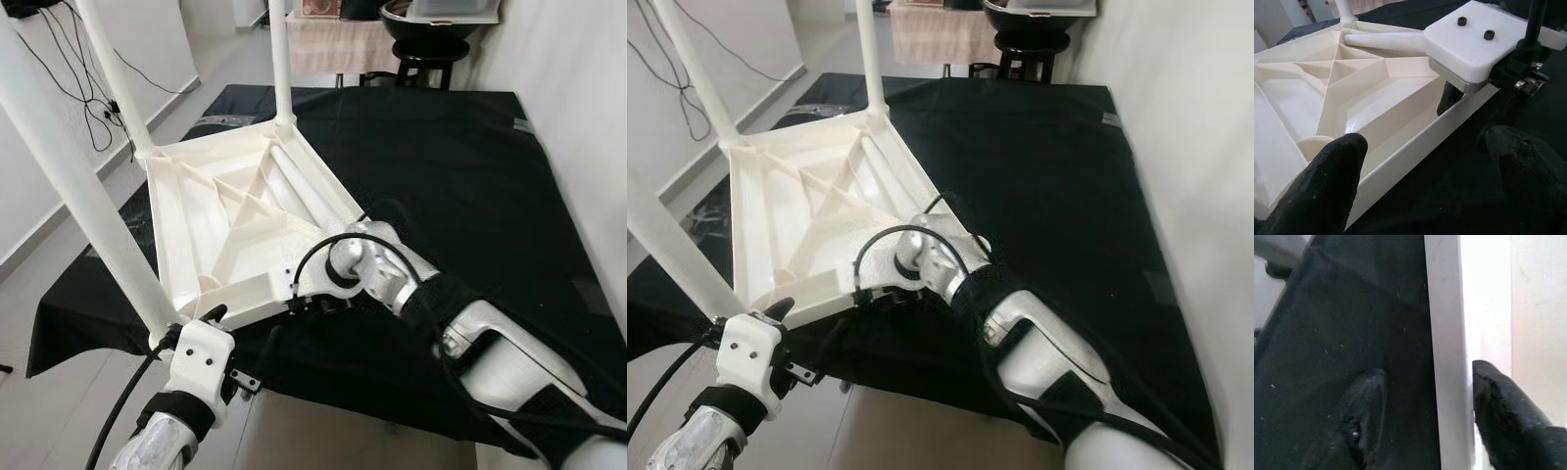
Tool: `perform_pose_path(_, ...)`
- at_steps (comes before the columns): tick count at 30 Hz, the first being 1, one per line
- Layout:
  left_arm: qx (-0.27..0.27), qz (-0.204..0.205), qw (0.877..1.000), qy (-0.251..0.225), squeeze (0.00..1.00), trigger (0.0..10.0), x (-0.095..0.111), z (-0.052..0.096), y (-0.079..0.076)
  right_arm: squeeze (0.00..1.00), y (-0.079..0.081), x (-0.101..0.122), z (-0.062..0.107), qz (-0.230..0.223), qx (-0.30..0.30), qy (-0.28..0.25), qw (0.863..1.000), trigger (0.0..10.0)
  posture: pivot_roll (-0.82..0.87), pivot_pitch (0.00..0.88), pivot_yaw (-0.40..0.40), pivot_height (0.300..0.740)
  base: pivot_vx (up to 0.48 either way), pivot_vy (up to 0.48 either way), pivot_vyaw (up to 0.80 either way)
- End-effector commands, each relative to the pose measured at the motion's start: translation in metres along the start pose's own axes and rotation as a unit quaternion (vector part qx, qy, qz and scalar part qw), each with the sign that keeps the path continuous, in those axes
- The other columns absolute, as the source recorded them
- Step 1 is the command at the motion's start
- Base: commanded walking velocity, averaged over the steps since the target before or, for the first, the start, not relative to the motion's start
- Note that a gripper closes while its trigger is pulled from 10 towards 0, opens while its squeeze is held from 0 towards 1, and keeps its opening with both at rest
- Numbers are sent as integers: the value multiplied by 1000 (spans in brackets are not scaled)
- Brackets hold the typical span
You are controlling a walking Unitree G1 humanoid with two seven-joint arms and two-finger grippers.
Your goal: Building children table
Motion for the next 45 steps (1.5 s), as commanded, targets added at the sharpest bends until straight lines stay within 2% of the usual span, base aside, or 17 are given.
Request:
perform_pose_path(1,3,6,1000,9,0,10000,-3,0,0,0,-3,5,-6,24,-6,31,999,0,35,98,-32,740,0,0,0)
perform_pose_path(6,3,6,1000,9,0,10000,-3,-1,0,0,-8,15,-10,34,-22,39,998,0,36,101,-35,740,0,0,0)
perform_pose_path(12,4,4,1000,7,0,10000,-2,-2,0,0,-1,17,-17,31,-26,44,998,0,33,100,-39,740,0,0,0)
perform_pose_path(20,4,6,1000,7,0,10000,-1,-2,0,0,8,-29,-6,-71,-24,98,992,0,21,106,-29,740,0,0,0)
perform_pose_path(21,4,6,1000,7,0,10000,-1,-2,0,0,8,-29,-6,-71,-24,98,992,0,21,106,-29,740,0,0,0)
perform_pose_path(22,3,7,1000,7,0,10000,-1,-2,1,0,19,-48,4,-105,-10,110,988,0,15,109,-24,740,0,0,0)
perform_pose_path(23,3,7,1000,7,0,10000,-1,-2,1,0,19,-48,4,-105,-10,110,988,0,15,109,-24,740,0,0,0)
perform_pose_path(24,2,8,1000,7,0,10000,-1,-2,1,0,31,-56,11,-114,5,109,987,0,11,110,-23,740,0,0,0)
perform_pose_path(26,2,9,1000,6,0,10000,-1,-3,1,0,38,-59,16,-117,16,108,987,0,10,111,-22,740,0,0,0)
perform_pose_path(28,2,10,1000,6,0,10000,-1,-3,2,0,58,-55,23,-110,50,85,989,0,6,113,-21,740,0,0,0)
perform_pose_path(29,2,10,1000,6,0,10000,-1,-3,2,0,58,-55,23,-110,50,85,989,0,6,113,-21,740,0,0,0)
perform_pose_path(31,2,13,1000,6,0,10000,-1,-3,2,0,66,-33,26,-108,74,28,991,0,6,114,-18,740,0,0,0)
perform_pose_path(37,2,13,1000,6,0,10000,-1,-3,2,0,66,-23,25,-106,79,9,991,0,9,111,-18,740,0,0,0)
perform_pose_path(40,4,10,1000,6,0,10000,-1,-3,3,0,35,24,6,-132,27,-50,990,0,23,109,-22,740,0,0,0)
perform_pose_path(41,4,10,1000,6,0,10000,-1,-3,3,0,35,24,6,-132,27,-50,990,0,23,109,-22,740,0,0,0)
perform_pose_path(42,5,8,1000,7,0,10000,-1,-3,3,0,14,40,-4,-141,-30,-70,987,4078,29,107,-22,740,0,0,0)
perform_pose_path(45,5,8,1000,7,0,10000,-1,-3,3,0,5,47,-7,-142,-61,-80,985,4078,29,107,-22,740,0,0,0)
Point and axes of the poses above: a point about 5 cm out from each wrist's last joint towards the gripper, its own z axis pointing back from the gripper into the wrist, its own x axis along the axis of the wrist's last joint, y = z × x, the point moved 4 cm from there along -z, pointing out of the wrist towards the gripper, and after that the axes turned 7 degrees about z, right-handed, at the moved point
